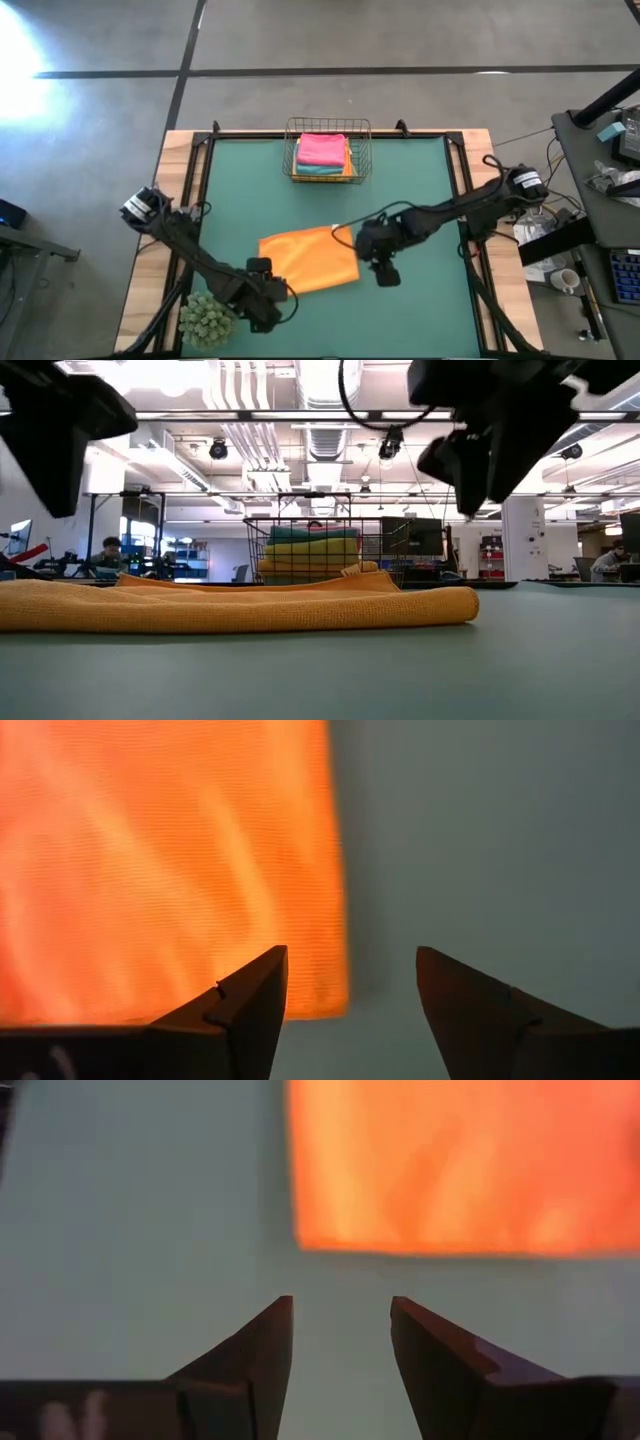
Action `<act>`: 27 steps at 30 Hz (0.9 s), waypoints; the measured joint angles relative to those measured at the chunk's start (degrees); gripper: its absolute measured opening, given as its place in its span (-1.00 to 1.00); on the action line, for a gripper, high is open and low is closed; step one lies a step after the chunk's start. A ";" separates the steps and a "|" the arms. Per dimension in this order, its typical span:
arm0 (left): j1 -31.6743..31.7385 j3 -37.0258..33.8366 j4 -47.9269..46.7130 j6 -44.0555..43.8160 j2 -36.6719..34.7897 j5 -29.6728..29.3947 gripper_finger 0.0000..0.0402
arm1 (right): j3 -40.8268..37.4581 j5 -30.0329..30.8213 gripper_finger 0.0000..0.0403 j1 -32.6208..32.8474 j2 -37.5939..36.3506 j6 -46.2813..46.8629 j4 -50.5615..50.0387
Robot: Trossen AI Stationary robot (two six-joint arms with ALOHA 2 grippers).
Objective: Fold microfiber towels
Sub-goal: Fold the yellow microfiber cloth
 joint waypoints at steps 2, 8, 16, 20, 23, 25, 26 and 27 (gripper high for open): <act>-0.62 -1.33 3.32 0.01 0.00 -0.01 0.02 | 0.00 0.41 -0.20 1.94 0.02 -1.07 2.36; -0.99 -4.54 6.35 -1.70 1.17 -0.43 0.02 | -0.80 2.18 -0.23 5.31 0.08 -7.25 9.63; -1.17 -5.27 6.31 -1.55 3.53 -1.27 0.02 | -0.96 2.20 -0.15 5.72 1.94 -13.15 13.81; -1.16 -5.39 6.30 -1.60 5.47 -1.27 0.02 | -0.96 2.02 -0.06 5.93 5.75 -15.29 15.01; -1.04 -5.28 6.14 -2.93 6.62 -1.28 0.02 | -0.98 3.21 -0.03 5.96 8.94 -15.57 16.09; -0.97 -5.28 5.99 -5.21 6.86 -1.29 0.00 | -0.98 3.43 -0.03 5.96 10.37 -15.37 16.39; -0.96 -5.35 5.66 -6.37 6.91 -1.27 -0.02 | -0.98 3.50 -0.03 5.96 10.89 -15.35 16.38; -0.94 -5.50 5.43 -7.22 6.93 -1.29 -0.06 | -0.98 3.48 -0.04 5.95 11.32 -15.18 16.54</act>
